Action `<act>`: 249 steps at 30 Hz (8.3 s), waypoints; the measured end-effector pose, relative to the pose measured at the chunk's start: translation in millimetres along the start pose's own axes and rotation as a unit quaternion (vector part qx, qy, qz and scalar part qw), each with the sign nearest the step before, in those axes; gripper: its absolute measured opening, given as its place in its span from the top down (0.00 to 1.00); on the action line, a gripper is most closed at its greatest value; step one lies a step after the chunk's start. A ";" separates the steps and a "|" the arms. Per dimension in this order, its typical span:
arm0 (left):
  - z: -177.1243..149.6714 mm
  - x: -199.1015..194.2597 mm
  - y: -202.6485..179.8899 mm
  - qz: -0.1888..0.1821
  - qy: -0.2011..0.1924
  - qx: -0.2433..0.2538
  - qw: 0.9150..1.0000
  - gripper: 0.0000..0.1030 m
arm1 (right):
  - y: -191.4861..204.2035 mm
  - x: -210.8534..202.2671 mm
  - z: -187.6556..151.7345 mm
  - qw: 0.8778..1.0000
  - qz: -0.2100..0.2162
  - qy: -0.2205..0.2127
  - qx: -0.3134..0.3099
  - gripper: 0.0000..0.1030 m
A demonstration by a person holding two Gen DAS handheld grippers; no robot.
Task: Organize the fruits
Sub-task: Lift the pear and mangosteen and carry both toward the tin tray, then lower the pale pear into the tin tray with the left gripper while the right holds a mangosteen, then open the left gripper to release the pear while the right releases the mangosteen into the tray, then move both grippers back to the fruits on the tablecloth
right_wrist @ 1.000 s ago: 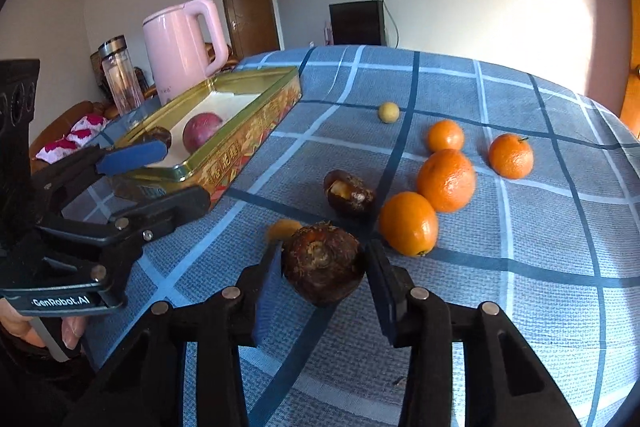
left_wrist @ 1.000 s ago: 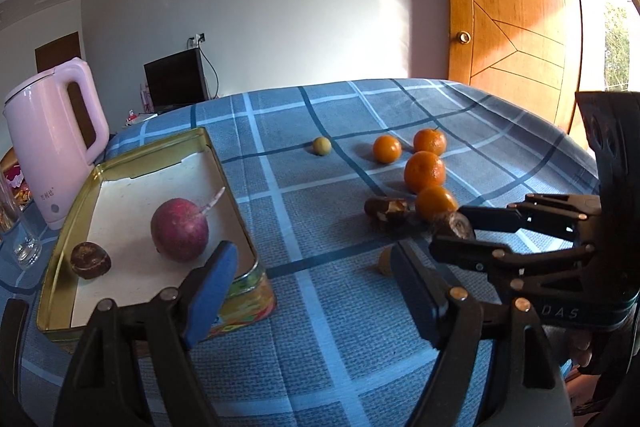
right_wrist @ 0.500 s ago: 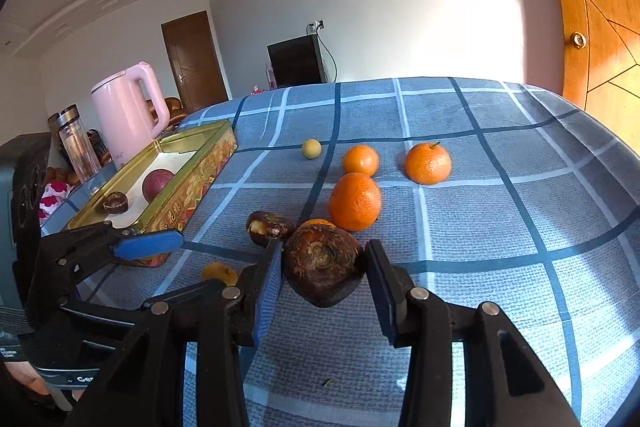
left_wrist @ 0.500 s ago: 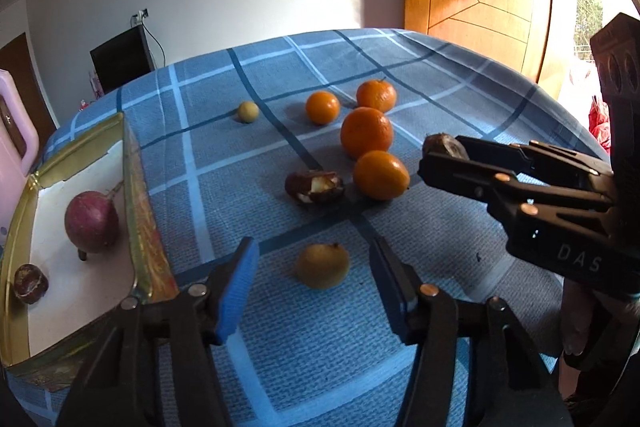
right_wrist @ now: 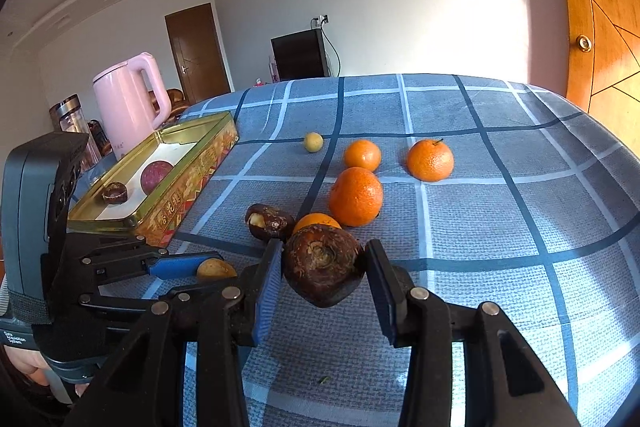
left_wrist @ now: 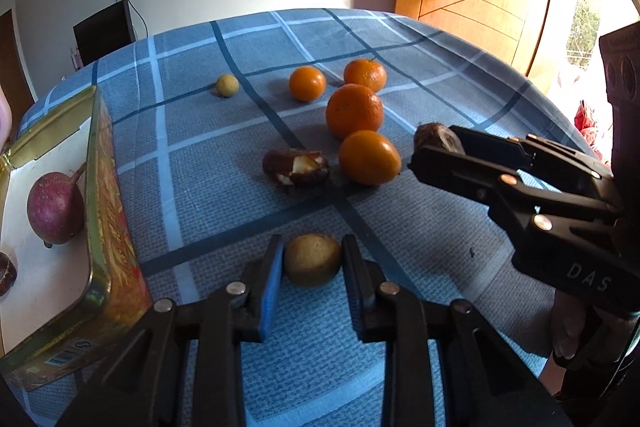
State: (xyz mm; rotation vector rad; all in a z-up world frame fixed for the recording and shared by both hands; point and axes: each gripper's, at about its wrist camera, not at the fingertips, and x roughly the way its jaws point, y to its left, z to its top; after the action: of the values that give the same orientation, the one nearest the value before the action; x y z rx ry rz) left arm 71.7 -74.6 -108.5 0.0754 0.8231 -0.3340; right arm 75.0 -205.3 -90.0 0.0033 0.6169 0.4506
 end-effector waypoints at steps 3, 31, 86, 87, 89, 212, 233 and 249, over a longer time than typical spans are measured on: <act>-0.2 -4.9 2.0 0.001 -0.014 -0.004 1.000 0.71 | 3.4 -1.0 -0.7 1.000 -0.002 -0.003 -0.010 0.58; -9.9 -44.9 12.8 -0.007 -0.133 -0.022 0.991 0.71 | 15.9 -14.8 -5.8 0.998 0.004 -0.044 -0.050 0.58; -24.5 -78.3 5.1 0.030 -0.234 -0.013 0.972 0.71 | 32.1 -52.7 -22.9 0.981 0.004 -0.158 -0.108 0.58; -24.7 -78.6 4.9 0.030 -0.234 -0.012 0.972 0.71 | 32.1 -53.4 -23.5 0.981 0.005 -0.160 -0.109 0.58; -24.9 -79.4 4.7 0.032 -0.236 -0.010 0.971 0.71 | 32.9 -54.4 -24.1 0.980 0.006 -0.164 -0.111 0.58; -35.8 -86.1 171.7 0.245 -0.091 -0.136 0.956 0.38 | 157.3 75.1 46.1 0.974 0.136 -0.002 -0.183 0.44; 13.1 -47.7 63.6 0.133 -0.102 -0.049 0.985 0.24 | 3.0 23.7 27.8 0.999 -0.012 0.034 -0.027 0.44; 25.1 -20.6 42.6 0.103 -0.071 -0.030 0.992 0.24 | 4.6 54.7 24.2 0.993 0.011 0.112 -0.043 0.62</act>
State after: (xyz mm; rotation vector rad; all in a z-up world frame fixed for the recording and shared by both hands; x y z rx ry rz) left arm 90.1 -33.9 -79.1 0.0793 0.6770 -0.1177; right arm 126.1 -175.7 -100.0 -0.1250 0.8178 0.5024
